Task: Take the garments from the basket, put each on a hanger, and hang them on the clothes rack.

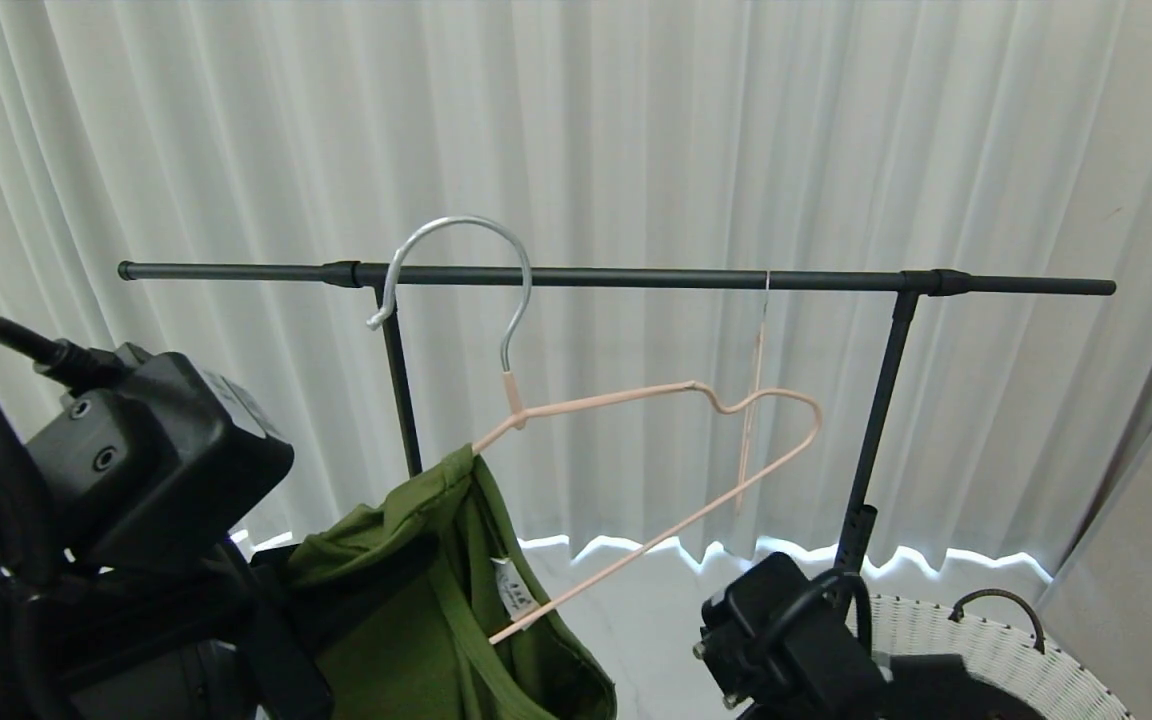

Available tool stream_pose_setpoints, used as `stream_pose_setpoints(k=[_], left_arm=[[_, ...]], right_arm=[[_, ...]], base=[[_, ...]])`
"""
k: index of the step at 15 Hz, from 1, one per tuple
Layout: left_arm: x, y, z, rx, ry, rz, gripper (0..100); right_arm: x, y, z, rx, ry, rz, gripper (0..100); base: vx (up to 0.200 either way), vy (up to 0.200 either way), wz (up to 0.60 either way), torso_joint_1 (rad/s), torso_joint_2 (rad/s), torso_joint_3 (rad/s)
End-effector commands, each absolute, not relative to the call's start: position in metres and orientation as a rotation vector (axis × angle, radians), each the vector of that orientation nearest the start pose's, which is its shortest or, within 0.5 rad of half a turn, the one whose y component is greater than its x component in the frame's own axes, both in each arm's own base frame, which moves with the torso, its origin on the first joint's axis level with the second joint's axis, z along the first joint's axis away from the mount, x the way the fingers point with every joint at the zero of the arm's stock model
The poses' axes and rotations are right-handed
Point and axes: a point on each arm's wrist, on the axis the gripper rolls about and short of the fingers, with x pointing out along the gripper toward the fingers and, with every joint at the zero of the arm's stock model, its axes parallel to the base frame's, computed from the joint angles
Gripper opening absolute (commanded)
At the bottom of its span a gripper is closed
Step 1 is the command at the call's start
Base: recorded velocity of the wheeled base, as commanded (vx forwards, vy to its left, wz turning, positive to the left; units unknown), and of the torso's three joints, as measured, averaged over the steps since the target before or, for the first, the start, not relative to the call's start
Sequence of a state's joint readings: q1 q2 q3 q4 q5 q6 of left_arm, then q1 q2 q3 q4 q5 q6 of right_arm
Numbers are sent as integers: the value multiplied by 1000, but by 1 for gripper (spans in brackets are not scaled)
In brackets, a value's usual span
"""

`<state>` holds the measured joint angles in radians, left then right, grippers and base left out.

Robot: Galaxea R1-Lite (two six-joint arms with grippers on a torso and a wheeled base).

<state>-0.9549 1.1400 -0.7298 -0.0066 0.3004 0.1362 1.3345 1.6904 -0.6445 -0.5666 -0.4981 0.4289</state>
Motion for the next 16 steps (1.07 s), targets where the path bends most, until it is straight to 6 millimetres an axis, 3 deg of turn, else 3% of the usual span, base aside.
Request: stream_pose_setpoints(k=[1,7,8,11,16], left_arm=[[97,-126,234,368,283,-669,0],[97,-126,242,354,258,-671,0],[97,-126,242,354,258,-671,0],[98,-126,238,365,272,-665,0],[93,-119,223,443,288,-677,0]], right_arm=[[92,282,121,-14,499,676,100],[100,283,104,-27,541,627,100],[99,279,101,-40,549,620,0],[102,256,96,-65,568,574,0],[134,196,111,-50,526,404,0]], base=[[0,0,0,0,0,0],[0,0,0,0,0,0],[0,0,0,0,0,0],[0,0,0,0,0,0],[0,0,0,0,0,0]])
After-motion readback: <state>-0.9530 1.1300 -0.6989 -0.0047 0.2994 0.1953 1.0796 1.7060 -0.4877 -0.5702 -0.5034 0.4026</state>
